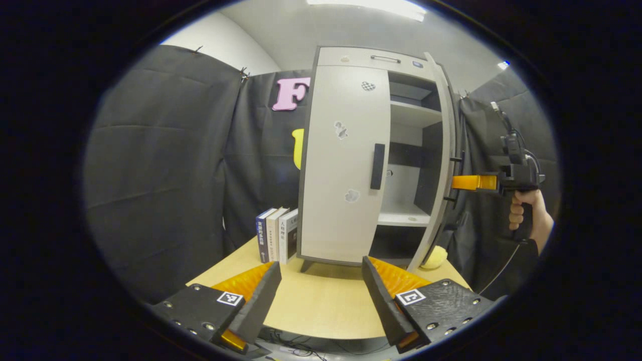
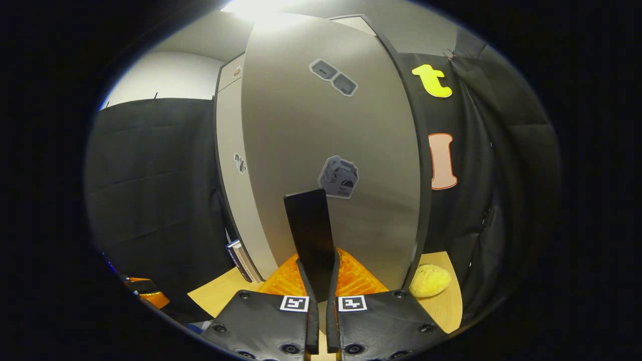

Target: Open the right door of the double-door shoe cabinet with the right hand, and open the left door with the left hand.

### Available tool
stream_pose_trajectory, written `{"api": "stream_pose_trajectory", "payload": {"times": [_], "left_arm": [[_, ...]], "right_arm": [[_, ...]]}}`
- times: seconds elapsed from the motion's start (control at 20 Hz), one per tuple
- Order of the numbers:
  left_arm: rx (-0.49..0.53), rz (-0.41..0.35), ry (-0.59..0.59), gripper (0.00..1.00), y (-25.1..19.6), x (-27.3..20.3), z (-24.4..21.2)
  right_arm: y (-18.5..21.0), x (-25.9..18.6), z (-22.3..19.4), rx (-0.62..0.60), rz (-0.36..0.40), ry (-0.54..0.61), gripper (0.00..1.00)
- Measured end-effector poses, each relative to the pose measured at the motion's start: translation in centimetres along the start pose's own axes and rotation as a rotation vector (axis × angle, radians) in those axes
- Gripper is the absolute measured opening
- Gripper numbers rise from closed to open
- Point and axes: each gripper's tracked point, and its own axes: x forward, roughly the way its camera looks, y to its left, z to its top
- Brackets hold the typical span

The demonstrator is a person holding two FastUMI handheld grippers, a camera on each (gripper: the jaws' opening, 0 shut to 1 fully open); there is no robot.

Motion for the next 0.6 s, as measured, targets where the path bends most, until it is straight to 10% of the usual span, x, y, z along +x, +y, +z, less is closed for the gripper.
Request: {"api": "stream_pose_trajectory", "payload": {"times": [0.6], "left_arm": [[-0.033,0.015,-0.009,0.95,-0.9,0.3,0.2]], "right_arm": [[-2.5,-2.5,-0.3,0.033,-0.028,0.012,0.07]]}}
